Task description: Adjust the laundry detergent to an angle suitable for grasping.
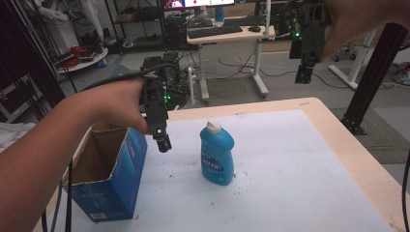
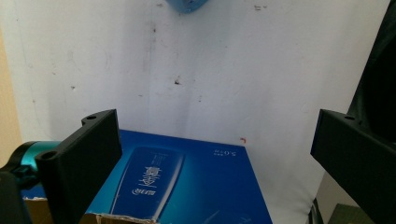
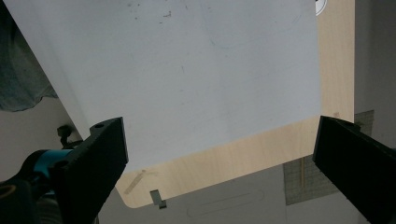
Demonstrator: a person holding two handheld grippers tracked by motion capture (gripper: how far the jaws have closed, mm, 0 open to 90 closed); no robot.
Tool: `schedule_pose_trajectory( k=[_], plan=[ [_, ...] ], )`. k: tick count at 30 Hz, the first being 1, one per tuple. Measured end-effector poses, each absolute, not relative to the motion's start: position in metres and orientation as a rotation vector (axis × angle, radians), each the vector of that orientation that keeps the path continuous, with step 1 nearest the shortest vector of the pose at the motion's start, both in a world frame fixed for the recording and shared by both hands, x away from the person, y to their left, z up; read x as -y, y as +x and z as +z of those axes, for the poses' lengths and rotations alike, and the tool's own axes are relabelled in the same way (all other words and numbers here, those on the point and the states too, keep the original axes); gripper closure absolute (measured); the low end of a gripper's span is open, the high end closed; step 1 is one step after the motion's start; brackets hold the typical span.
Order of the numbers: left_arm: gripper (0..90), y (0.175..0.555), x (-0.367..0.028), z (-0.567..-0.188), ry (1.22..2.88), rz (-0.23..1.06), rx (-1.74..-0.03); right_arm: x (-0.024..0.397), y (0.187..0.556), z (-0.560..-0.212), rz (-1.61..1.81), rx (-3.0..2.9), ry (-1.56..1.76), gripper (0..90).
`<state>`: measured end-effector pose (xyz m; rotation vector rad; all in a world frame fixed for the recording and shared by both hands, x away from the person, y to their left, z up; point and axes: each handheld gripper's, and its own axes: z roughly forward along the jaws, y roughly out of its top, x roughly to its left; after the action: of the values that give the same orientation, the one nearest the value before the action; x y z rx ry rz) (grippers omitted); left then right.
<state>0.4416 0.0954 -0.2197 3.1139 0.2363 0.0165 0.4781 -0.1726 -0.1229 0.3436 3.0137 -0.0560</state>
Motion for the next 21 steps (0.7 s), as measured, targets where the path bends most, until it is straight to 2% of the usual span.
schedule_pose_trajectory(
  k=[21],
  plan=[
    [1.8, 0.4398, -0.0953, -0.2225, 3.113, 0.021, -0.231, 0.1806, 0.4692, -0.1285, -0.030, -3.000, 0.391, 2.2]
  ],
)
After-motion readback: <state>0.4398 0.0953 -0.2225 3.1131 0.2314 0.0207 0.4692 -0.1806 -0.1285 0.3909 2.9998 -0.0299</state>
